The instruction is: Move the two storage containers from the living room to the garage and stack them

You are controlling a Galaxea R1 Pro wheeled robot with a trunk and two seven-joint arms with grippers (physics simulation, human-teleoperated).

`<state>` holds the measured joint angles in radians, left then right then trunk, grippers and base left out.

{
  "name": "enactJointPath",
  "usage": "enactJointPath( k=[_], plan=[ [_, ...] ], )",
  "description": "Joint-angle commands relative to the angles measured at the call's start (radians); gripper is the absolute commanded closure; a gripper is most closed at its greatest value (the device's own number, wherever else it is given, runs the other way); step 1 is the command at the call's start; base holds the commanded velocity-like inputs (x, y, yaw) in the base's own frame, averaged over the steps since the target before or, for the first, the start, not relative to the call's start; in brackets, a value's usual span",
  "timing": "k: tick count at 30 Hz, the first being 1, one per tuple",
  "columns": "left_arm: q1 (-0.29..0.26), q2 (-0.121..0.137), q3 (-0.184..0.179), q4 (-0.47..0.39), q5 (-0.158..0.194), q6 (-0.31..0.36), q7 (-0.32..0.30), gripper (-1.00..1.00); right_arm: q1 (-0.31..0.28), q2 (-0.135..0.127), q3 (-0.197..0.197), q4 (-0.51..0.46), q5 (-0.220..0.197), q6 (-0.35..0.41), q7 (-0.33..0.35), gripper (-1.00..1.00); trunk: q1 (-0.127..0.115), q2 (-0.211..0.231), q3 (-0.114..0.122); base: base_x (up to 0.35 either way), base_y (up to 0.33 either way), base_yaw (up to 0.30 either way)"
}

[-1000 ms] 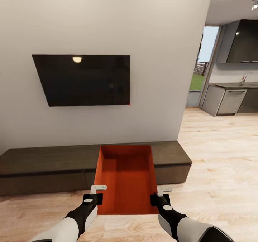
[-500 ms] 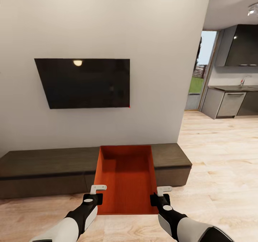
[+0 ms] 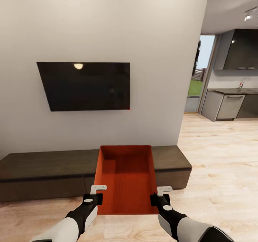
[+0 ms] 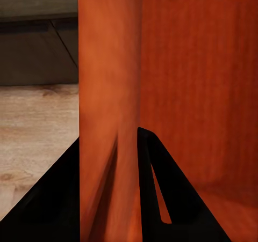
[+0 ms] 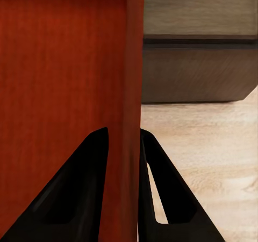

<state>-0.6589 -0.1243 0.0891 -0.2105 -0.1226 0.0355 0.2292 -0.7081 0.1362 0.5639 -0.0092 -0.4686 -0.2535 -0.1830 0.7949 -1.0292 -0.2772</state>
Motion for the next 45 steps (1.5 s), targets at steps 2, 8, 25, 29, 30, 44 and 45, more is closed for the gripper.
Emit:
enactJointPath(
  k=[2, 8, 25, 29, 30, 44, 45],
  plan=[
    [-0.001, -0.002, 0.032, -0.006, -0.032, 0.004, 0.019, 1.0, -0.001, 0.003, -0.022, 0.003, -0.018, -0.003, -0.004, 1.0, 0.0, -0.001, 0.002, 0.0, 0.0, 0.0],
    [-0.001, -0.002, 0.032, -0.006, -0.032, 0.004, 0.019, 1.0, -0.001, 0.003, -0.022, 0.003, -0.018, -0.003, -0.004, 1.0, 0.0, -0.001, 0.012, 0.0, 0.0, 0.0],
    [-0.001, -0.002, 0.034, -0.006, -0.032, 0.004, 0.019, 1.0, -0.001, 0.003, -0.022, 0.003, -0.018, -0.003, -0.004, 1.0, 0.0, -0.001, 0.039, 0.0, 0.0, 0.0],
    [-0.001, -0.002, 0.034, -0.006, -0.032, 0.004, 0.019, 1.0, -0.001, 0.003, -0.022, 0.003, -0.018, -0.003, -0.004, 1.0, 0.0, -0.001, 0.045, 0.0, 0.0, 0.0],
    [-0.001, -0.002, 0.034, -0.006, -0.032, 0.004, 0.019, 1.0, -0.001, 0.003, -0.022, 0.003, -0.018, -0.003, -0.004, 1.0, 0.0, -0.001, 0.047, 0.0, 0.0, 0.0],
    [-0.001, 0.003, -0.005, -0.002, 0.009, -0.005, 0.002, 1.0, -0.001, 0.009, 0.018, 0.003, -0.018, -0.002, -0.004, 1.0, 0.0, -0.001, 0.054, 0.0, 0.0, 0.0],
    [0.0, 0.003, -0.014, -0.002, 0.016, -0.003, 0.002, 1.0, -0.001, 0.007, 0.013, 0.003, -0.018, -0.003, -0.004, 1.0, 0.0, -0.001, 0.054, 0.0, 0.0, 0.0]
  ],
)
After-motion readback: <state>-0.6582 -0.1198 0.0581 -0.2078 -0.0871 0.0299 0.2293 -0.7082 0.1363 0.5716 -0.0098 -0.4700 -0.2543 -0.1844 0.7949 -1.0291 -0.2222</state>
